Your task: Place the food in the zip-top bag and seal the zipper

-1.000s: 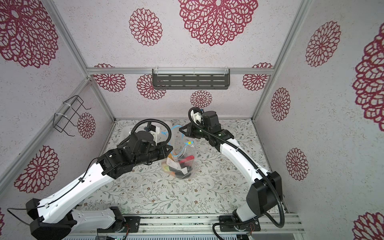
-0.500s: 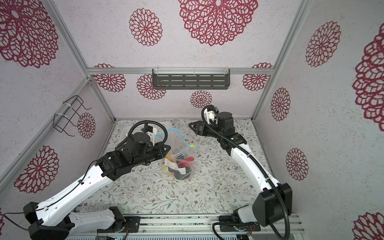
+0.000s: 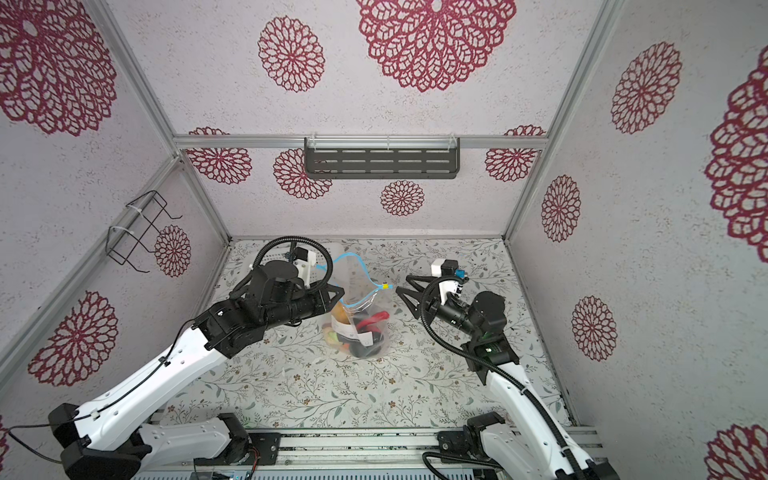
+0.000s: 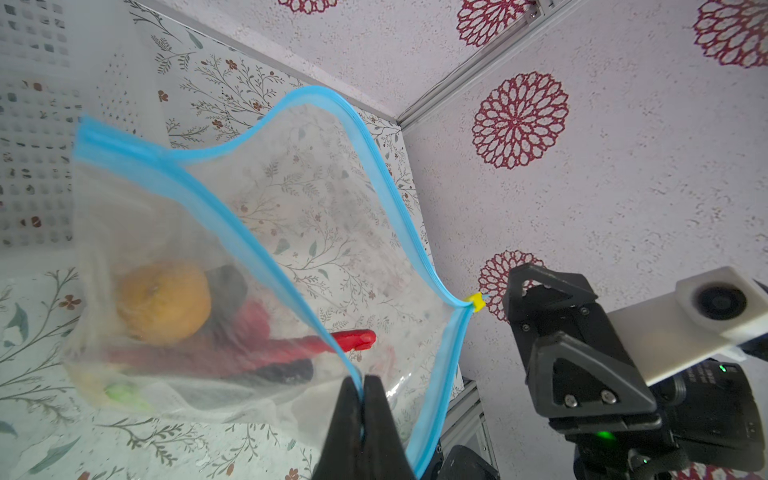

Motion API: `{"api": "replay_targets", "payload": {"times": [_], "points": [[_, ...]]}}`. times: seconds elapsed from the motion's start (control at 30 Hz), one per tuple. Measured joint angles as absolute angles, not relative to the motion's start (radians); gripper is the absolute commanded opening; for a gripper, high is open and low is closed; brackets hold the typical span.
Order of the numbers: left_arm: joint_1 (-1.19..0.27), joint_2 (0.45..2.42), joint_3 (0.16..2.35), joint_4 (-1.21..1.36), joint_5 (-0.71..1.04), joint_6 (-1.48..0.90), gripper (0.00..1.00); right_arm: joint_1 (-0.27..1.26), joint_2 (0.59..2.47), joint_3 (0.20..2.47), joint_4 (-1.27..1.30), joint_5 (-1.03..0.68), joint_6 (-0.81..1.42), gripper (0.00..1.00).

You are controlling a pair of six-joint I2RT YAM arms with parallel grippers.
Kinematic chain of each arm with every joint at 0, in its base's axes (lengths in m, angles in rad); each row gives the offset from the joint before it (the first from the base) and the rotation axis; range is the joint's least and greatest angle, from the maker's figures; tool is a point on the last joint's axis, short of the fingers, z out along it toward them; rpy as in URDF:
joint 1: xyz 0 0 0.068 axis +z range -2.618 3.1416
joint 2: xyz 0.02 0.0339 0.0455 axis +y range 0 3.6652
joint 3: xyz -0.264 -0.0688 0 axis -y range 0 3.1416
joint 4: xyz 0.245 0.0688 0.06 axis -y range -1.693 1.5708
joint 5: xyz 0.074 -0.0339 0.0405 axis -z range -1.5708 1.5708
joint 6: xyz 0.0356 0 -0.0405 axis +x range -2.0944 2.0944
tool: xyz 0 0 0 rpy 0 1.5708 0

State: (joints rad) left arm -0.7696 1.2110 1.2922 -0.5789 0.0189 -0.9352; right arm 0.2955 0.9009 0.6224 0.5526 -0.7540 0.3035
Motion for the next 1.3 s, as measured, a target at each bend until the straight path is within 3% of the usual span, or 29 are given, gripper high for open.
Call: {"api": "replay_targets", "payload": {"times": [0.53, 0.8, 1.1, 1.3], "points": [[-0.765, 1.223, 1.292, -0.563, 0.041, -0.934, 0.0, 0.3, 1.093, 0.577, 0.92, -0.887, 0.37, 0.41], [-0.765, 1.224, 1.292, -0.562, 0.041, -0.934, 0.0, 0.311, 1.12, 0.57, 0.968, -0.904, 0.368, 0.42], [-0.765, 1.224, 1.292, -0.562, 0.041, -0.934, 0.0, 0.327, 1.144, 0.567, 0.969, -0.921, 0.365, 0.36], [-0.765, 1.224, 1.292, -0.562, 0.041, -0.934, 0.0, 0.33, 1.152, 0.567, 0.966, -0.929, 0.356, 0.27]]}}
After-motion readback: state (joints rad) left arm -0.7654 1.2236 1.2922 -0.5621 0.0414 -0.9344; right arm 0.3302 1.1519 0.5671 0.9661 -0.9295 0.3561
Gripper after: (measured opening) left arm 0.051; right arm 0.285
